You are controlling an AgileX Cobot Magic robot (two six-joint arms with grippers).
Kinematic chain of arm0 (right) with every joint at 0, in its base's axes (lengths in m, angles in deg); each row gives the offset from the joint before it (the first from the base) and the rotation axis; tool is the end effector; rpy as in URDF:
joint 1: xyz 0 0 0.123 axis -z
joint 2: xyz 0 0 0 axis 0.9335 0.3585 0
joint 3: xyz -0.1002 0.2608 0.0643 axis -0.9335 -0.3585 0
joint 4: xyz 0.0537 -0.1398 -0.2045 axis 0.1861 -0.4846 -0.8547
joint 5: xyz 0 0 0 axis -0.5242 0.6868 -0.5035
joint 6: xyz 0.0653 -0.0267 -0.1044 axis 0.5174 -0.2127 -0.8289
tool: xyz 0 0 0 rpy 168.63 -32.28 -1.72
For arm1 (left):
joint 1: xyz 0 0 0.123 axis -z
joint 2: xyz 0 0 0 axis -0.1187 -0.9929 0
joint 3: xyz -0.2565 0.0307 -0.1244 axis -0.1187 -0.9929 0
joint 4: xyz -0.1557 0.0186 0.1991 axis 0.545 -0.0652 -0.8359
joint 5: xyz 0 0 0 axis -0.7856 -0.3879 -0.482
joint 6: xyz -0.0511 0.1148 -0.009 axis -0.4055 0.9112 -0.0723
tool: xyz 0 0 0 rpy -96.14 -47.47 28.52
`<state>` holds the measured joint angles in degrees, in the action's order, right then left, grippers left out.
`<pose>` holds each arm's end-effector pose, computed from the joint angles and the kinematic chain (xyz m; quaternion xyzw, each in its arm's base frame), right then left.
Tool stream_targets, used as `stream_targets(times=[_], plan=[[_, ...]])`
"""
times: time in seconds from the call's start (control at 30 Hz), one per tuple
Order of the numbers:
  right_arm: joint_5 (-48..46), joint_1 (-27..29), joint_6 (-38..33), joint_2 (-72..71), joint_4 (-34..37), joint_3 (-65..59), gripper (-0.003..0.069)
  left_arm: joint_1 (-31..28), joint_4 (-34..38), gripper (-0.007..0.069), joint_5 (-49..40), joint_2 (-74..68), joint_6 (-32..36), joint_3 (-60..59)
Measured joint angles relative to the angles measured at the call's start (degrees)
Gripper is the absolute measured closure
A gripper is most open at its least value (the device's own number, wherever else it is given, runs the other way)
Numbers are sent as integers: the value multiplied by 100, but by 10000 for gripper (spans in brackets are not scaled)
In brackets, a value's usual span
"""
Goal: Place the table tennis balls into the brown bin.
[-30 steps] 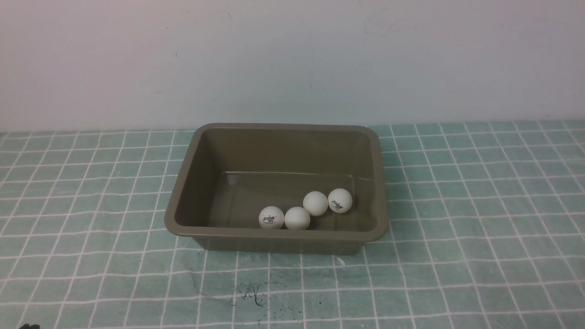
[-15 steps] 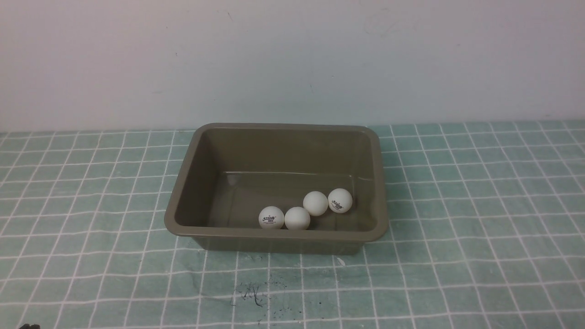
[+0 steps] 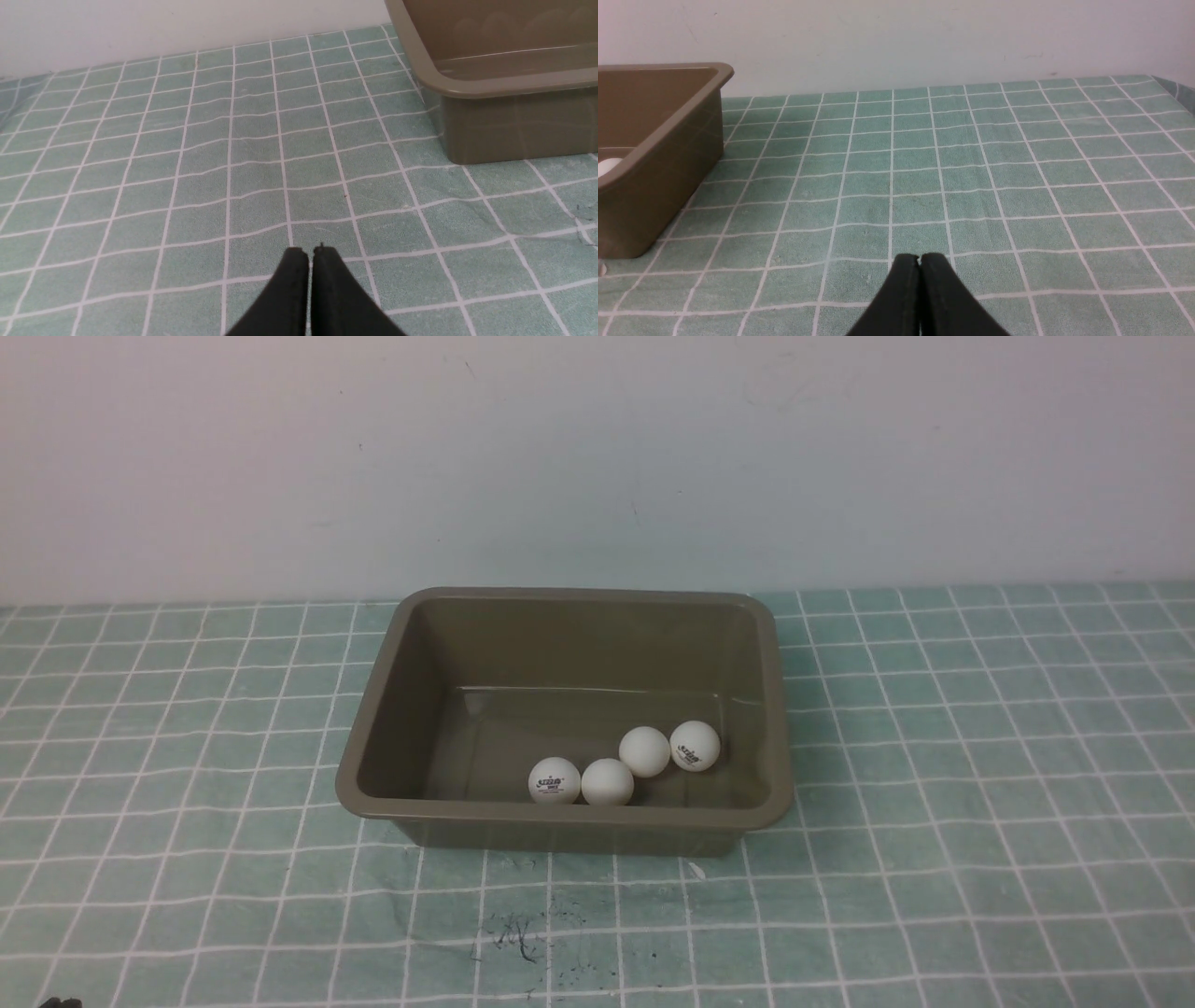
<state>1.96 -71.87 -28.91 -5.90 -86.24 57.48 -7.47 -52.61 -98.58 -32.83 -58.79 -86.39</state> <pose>0.0853 -0.0045 0.1618 0.0594 0.8058 0.0299 0.5884 0.0861 -0.0060 0.1613 0.0418 0.8026 0.0032 0.5951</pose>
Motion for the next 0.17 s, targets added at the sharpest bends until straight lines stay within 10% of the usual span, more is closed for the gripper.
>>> stream_targets(times=[0.17], plan=[[0,0,0,0,0,0,673,0,0,629,0,0,0,0]])
